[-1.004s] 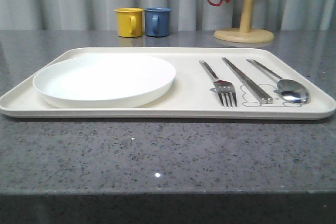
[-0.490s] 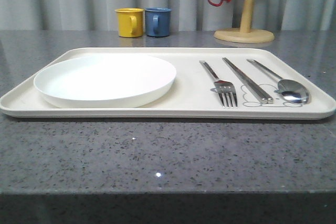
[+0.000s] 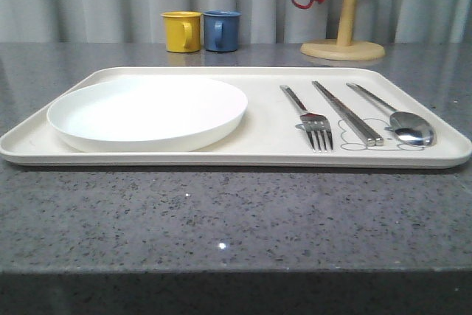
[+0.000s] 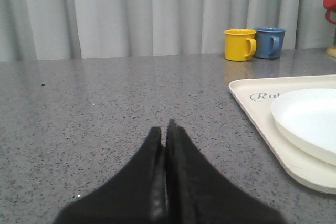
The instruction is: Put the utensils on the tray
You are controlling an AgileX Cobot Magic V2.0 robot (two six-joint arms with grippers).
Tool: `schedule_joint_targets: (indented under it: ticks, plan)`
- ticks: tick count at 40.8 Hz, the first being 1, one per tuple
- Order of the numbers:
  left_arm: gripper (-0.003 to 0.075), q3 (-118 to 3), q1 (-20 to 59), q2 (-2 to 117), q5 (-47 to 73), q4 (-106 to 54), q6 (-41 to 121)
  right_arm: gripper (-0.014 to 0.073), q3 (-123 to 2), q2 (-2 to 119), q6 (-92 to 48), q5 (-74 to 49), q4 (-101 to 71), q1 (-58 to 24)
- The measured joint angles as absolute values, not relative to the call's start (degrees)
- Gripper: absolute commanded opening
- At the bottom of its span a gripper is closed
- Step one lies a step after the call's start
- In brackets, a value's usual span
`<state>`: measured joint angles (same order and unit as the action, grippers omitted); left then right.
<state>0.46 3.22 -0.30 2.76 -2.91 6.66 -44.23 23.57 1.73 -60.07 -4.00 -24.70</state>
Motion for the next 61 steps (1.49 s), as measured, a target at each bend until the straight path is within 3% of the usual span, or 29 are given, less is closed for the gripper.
schedule_joint_targets:
  ticks: [61]
  plan:
    - [-0.0018,0.5,3.2,-0.3,2.8,-3.3,6.2,-0.0068,-42.4,22.5,1.7,-59.4,-3.9,-24.4]
